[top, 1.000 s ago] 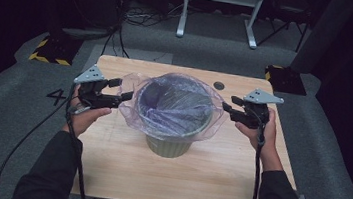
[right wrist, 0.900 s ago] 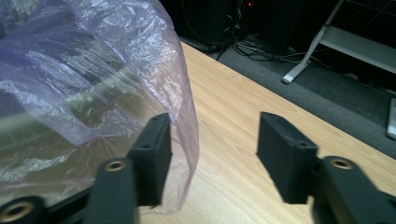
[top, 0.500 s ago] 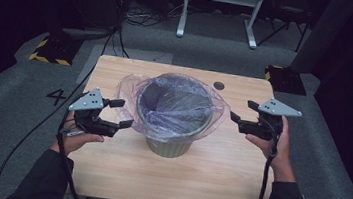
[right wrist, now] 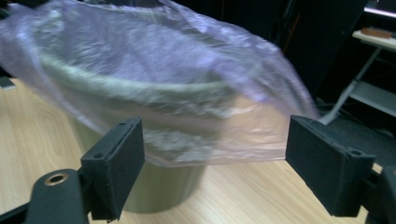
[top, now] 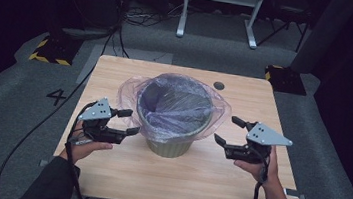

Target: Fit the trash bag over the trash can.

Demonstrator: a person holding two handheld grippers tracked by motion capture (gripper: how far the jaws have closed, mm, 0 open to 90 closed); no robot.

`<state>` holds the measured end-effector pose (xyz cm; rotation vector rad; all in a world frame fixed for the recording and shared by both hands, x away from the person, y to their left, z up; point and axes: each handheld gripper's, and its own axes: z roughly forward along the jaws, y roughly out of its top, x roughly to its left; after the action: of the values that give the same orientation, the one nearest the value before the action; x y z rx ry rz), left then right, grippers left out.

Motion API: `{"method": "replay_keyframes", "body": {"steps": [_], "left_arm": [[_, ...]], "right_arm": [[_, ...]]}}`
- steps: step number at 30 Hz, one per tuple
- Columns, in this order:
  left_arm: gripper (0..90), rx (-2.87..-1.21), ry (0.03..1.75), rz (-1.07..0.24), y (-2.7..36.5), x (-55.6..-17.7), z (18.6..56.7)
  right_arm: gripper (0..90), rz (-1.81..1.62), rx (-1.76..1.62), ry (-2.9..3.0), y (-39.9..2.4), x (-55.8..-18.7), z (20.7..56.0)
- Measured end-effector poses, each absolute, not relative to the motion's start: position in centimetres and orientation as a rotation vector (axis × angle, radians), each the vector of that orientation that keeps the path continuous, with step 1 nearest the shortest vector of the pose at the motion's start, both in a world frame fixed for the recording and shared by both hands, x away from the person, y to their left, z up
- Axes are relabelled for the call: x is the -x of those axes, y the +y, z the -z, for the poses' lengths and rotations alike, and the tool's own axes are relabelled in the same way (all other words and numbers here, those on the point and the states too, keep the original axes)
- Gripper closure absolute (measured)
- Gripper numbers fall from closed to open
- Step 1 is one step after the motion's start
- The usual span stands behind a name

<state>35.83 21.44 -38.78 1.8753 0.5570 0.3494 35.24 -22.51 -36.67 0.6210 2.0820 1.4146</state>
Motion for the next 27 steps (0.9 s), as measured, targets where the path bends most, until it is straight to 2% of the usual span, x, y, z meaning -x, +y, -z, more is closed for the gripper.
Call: {"method": "replay_keyframes", "body": {"steps": [2,6,7,11,13,15,18,20,23,25,27], "left_arm": [[35.8,-1.875,0.567,-0.356,21.4,-35.9,39.1],[47.4,-1.897,0.576,-0.377,21.1,-36.1,39.6],[52.8,-1.908,0.566,-0.388,21.0,-36.0,39.6],[66.0,-1.934,0.522,-0.376,20.7,-36.2,39.9],[70.5,-1.933,0.519,-0.358,20.6,-36.3,40.2],[75.7,-1.938,0.518,-0.353,20.5,-36.5,40.4],[83.1,-1.937,0.518,-0.357,20.4,-36.7,40.5],[83.9,-1.935,0.523,-0.357,20.4,-36.8,40.6],[83.0,-1.933,0.513,-0.352,20.4,-36.6,40.6],[78.9,-1.935,0.505,-0.358,20.3,-36.4,40.5],[70.2,-1.941,0.507,-0.375,20.2,-36.1,40.3]], "right_arm": [[20.5,-1.400,-0.603,2.069,-21.9,-34.8,37.7],[23.7,-1.374,-0.573,2.087,-20.7,-34.5,39.1],[27.0,-1.377,-0.562,2.082,-20.4,-34.4,39.2],[49.7,-1.364,-0.537,2.076,-19.7,-34.7,39.5],[53.5,-1.337,-0.536,2.092,-19.4,-34.9,39.7],[63.4,-1.336,-0.525,2.094,-19.1,-35.0,39.9],[71.8,-1.341,-0.496,2.112,-18.8,-35.1,40.1],[70.9,-1.363,-0.486,2.119,-18.6,-35.2,40.1],[51.4,-1.375,-0.467,2.132,-18.4,-34.8,40.1],[41.6,-1.362,-0.467,2.113,-18.3,-34.4,40.0],[32.5,-1.346,-0.477,2.062,-18.4,-33.9,39.9]]}}
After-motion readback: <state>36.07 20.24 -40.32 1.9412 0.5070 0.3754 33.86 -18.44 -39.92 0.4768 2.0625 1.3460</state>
